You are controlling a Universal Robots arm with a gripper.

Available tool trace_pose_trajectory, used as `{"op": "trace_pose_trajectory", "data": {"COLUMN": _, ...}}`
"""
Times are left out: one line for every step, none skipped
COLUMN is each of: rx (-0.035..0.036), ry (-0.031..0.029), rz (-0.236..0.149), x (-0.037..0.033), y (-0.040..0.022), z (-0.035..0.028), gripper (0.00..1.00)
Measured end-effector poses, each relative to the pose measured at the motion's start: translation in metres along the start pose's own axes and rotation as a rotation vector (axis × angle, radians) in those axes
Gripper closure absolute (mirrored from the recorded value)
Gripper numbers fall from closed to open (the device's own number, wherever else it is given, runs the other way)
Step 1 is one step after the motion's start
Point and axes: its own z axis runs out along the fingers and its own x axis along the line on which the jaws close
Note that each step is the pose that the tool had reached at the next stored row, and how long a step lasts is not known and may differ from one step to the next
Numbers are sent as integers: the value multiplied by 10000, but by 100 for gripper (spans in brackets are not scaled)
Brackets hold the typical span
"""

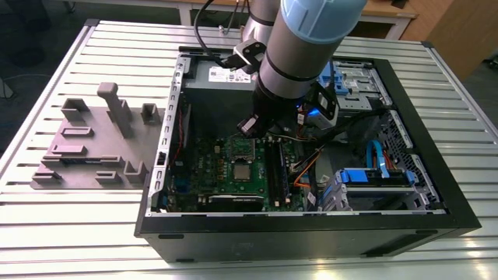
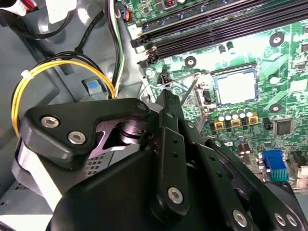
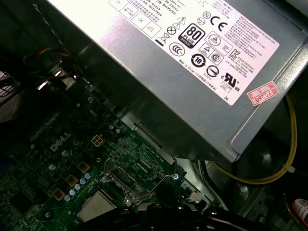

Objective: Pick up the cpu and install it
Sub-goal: 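Close the cpu cover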

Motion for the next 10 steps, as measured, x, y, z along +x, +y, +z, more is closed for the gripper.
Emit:
{"op": "trace_pose_trajectory", "data": {"rx": 0, "ry": 1, "rz": -1, "x": 8, "y": -8, "z": -3, "gripper": 90}}
{"op": "trace_pose_trajectory", "data": {"rx": -1, "ry": 0, "rz": -2, "x": 16, "y": -17, "z": -5, "gripper": 90}}
{"op": "trace_pose_trajectory", "data": {"rx": 0, "ry": 1, "rz": -3, "x": 23, "y": -25, "z": -7, "gripper": 90}}
{"op": "trace_pose_trajectory", "data": {"rx": 0, "ry": 1, "rz": -4, "x": 30, "y": -32, "z": -9, "gripper": 90}}
{"op": "trace_pose_trajectory", "data": {"rx": 0, "ry": 1, "rz": -5, "x": 37, "y": -40, "z": -11, "gripper": 90}}
{"op": "trace_pose_trajectory", "data": {"rx": 0, "ry": 2, "rz": -6, "x": 43, "y": -47, "z": -13, "gripper": 90}}
{"op": "trace_pose_trajectory", "data": {"rx": 0, "ry": 2, "rz": -7, "x": 50, "y": -54, "z": -15, "gripper": 90}}
{"op": "trace_pose_trajectory", "data": {"rx": 0, "ry": 2, "rz": -8, "x": 57, "y": -62, "z": -17, "gripper": 90}}
{"op": "trace_pose_trajectory", "data": {"rx": -1, "ry": 2, "rz": -9, "x": 65, "y": -71, "z": -20, "gripper": 90}}
{"op": "trace_pose_trajectory", "data": {"rx": -1, "ry": 3, "rz": -10, "x": 73, "y": -80, "z": -22, "gripper": 90}}
